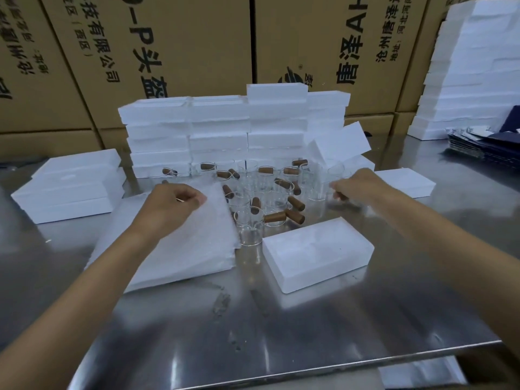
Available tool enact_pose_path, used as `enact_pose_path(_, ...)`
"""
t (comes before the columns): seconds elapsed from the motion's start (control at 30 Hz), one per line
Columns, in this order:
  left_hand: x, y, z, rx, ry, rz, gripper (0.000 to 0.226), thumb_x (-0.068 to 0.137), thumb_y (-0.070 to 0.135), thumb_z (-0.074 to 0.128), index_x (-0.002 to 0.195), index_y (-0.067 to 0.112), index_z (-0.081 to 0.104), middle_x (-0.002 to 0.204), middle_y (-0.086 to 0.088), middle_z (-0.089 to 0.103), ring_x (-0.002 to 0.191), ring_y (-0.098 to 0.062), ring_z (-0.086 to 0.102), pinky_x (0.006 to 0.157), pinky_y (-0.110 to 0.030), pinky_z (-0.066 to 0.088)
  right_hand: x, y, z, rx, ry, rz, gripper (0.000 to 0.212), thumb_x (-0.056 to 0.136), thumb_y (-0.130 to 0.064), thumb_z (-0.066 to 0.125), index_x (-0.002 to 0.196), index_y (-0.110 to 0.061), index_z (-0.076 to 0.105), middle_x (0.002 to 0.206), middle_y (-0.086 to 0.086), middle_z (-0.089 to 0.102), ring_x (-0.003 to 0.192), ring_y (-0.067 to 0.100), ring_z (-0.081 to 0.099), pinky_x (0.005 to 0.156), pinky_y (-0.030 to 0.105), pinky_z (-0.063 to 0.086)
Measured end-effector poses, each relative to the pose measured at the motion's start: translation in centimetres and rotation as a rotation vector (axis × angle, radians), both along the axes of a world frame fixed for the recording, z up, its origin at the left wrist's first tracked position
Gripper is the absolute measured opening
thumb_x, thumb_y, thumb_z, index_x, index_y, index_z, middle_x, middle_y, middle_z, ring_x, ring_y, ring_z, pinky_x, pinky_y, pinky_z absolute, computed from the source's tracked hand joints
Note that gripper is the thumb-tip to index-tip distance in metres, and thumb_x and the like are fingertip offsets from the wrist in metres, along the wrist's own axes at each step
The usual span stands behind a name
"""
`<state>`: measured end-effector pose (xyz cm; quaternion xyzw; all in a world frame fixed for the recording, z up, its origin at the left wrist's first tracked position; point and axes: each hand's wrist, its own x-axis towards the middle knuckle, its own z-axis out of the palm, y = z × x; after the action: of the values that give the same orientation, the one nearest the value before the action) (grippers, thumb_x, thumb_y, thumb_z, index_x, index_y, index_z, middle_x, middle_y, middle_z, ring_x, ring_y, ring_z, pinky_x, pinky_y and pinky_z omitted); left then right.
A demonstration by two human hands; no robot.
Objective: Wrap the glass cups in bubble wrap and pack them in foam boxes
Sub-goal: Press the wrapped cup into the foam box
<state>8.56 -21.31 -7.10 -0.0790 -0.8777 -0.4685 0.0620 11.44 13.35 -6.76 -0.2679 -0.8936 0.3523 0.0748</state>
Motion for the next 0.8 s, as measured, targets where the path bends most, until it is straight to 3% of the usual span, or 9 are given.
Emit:
enact_pose_path(0.13, 1.1, 0.5, 1.1, 0.126, -0.031, -0.042, 0.012, 0.089, 0.011, 0.071, 0.088, 0.022, 0.078, 0.086, 0.013, 0.073, 0.066, 0.005, 0.061, 0.055, -0.005, 0.042, 2.2, -2.9, 3.3, -0.096, 0.175, 0.211, 0.034, 0.095, -0.041, 0.060, 0.075, -0.018, 0.076, 0.074, -0.007, 0.072, 0.072, 0.006, 0.062, 0.059, 0.022, 0.040)
enact_pose_path(0.27, 2.1, 1.3, 2.1, 0.152, -0.049, -0.080, 0.018, 0.089, 0.010, 0.068, 0.089, 0.023, 0.080, 0.089, 0.009, 0.075, 0.075, -0.009, 0.063, 0.063, -0.018, 0.047, 5.7, -7.7, 4.8, -0.190, 0.209, 0.586, 0.034, 0.098, -0.044, 0.056, 0.085, -0.021, 0.077, 0.073, -0.010, 0.069, 0.056, -0.007, 0.056, 0.050, 0.005, 0.036)
enact_pose_path(0.37, 2.6, 1.6, 2.9, 0.260, -0.083, -0.089, 0.018, 0.093, 0.013, 0.063, 0.089, 0.019, 0.080, 0.089, 0.004, 0.076, 0.075, -0.013, 0.065, 0.066, -0.023, 0.050, 6.6, -10.0, 4.6, -0.215, 0.178, 0.751, 0.033, 0.100, -0.041, 0.054, 0.087, -0.020, 0.076, 0.072, -0.011, 0.066, 0.057, -0.006, 0.055, 0.052, 0.006, 0.037)
enact_pose_path(0.5, 3.3, 2.0, 3.9, 0.389, -0.029, -0.059, 0.019, 0.097, 0.011, 0.057, 0.094, 0.012, 0.076, 0.088, -0.006, 0.072, 0.073, -0.014, 0.061, 0.064, -0.023, 0.051, 6.5, -11.2, 3.3, -0.037, 0.087, 0.771, 0.035, 0.101, -0.041, 0.052, 0.085, -0.019, 0.075, 0.069, -0.013, 0.063, 0.061, -0.002, 0.055, 0.060, 0.011, 0.040)
enact_pose_path(0.6, 4.1, 2.7, 4.5, 0.337, 0.106, -0.080, 0.023, 0.099, 0.007, 0.053, 0.093, 0.014, 0.075, 0.081, 0.001, 0.070, 0.072, -0.010, 0.061, 0.064, -0.018, 0.052, 6.3, -11.6, 2.8, 0.036, 0.059, 0.738, 0.041, 0.102, -0.037, 0.051, 0.089, -0.005, 0.073, 0.053, -0.022, 0.060, 0.054, -0.006, 0.056, 0.051, 0.004, 0.036)
enact_pose_path(0.7, 5.5, 3.9, 4.9, 0.291, 0.165, -0.225, 0.023, 0.097, 0.004, 0.056, 0.094, 0.015, 0.076, 0.083, 0.000, 0.073, 0.074, -0.008, 0.064, 0.067, -0.019, 0.053, 5.8, -12.2, 2.9, -0.111, 0.051, 0.613, 0.038, 0.100, -0.037, 0.054, 0.081, -0.011, 0.074, 0.062, -0.016, 0.063, 0.059, 0.000, 0.056, 0.055, 0.015, 0.038)
enact_pose_path(0.8, 6.9, 5.2, 4.6, 0.231, 0.204, -0.398, 0.020, 0.093, 0.002, 0.062, 0.095, 0.016, 0.077, 0.090, 0.001, 0.076, 0.081, -0.006, 0.068, 0.071, -0.015, 0.051, 5.7, -12.5, 3.8, -0.479, 0.008, 0.527, 0.024, 0.097, -0.029, 0.056, 0.081, -0.015, 0.068, 0.059, -0.008, 0.059, 0.049, 0.008, 0.044, 0.046, 0.019, 0.034)
